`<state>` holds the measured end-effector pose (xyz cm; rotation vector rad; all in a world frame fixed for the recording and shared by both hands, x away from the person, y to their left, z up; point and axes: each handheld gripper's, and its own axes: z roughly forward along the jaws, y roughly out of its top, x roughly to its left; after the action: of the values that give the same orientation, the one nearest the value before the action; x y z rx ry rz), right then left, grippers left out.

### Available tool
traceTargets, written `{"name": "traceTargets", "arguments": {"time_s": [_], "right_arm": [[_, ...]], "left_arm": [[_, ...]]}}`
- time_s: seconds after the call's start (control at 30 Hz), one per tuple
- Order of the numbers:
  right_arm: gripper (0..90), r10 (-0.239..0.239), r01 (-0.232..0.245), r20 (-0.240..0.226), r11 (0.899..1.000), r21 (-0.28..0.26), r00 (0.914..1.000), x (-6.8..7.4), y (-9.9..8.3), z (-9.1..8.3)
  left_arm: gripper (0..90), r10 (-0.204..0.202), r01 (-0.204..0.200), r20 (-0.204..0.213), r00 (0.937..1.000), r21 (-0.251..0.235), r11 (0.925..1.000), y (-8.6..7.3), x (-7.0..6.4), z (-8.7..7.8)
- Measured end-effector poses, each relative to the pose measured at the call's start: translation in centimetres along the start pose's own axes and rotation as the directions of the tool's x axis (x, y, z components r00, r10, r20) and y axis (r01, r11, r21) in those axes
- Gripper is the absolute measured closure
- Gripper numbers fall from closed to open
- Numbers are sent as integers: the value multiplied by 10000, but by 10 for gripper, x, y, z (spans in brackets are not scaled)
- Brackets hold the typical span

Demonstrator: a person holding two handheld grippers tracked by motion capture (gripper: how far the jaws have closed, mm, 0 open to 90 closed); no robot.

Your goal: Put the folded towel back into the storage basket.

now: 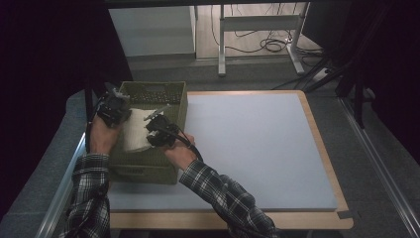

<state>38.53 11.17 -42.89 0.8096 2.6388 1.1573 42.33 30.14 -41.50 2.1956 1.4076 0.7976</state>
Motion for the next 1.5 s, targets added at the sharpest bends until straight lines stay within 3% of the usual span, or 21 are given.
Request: {"name": "traceTargets", "arguments": {"time_s": [0.17,0.27,0.37,0.5,0.73,1.03,1.23,1.43,1.5], "right_arm": [[774,-273,265,140,9984,495,9995,6,6,14],[685,-388,379,86,9958,838,9992,7,7,20],[630,-486,468,249,9966,678,9985,5,8,18],[622,-413,393,366,9978,533,9985,-2,9,14],[591,-463,459,310,9989,127,9984,-12,7,-2],[451,-510,516,165,9978,-414,9986,-25,-3,-22],[359,-578,582,79,9959,-691,9983,-32,-10,-36],[298,-660,678,228,9933,-936,9976,-42,-20,-54],[282,-612,629,198,9930,-995,9979,-47,-24,-60]], "left_arm": [[851,212,-211,-24,9998,563,9982,2,0,16],[838,173,-199,238,9996,1107,9937,1,2,30],[732,110,-157,304,9995,1568,9875,-1,2,43],[658,61,-122,390,9992,1581,9874,-2,-1,47],[553,-304,259,376,9988,1133,9932,4,-2,36],[374,-1004,973,885,9910,385,9945,7,-9,25],[276,-1592,1639,1668,9731,-145,9864,5,-14,18],[183,-1699,1837,2074,9634,-493,9817,7,-24,11],[151,-1796,1990,2286,9568,-649,9778,8,-28,8]]}}
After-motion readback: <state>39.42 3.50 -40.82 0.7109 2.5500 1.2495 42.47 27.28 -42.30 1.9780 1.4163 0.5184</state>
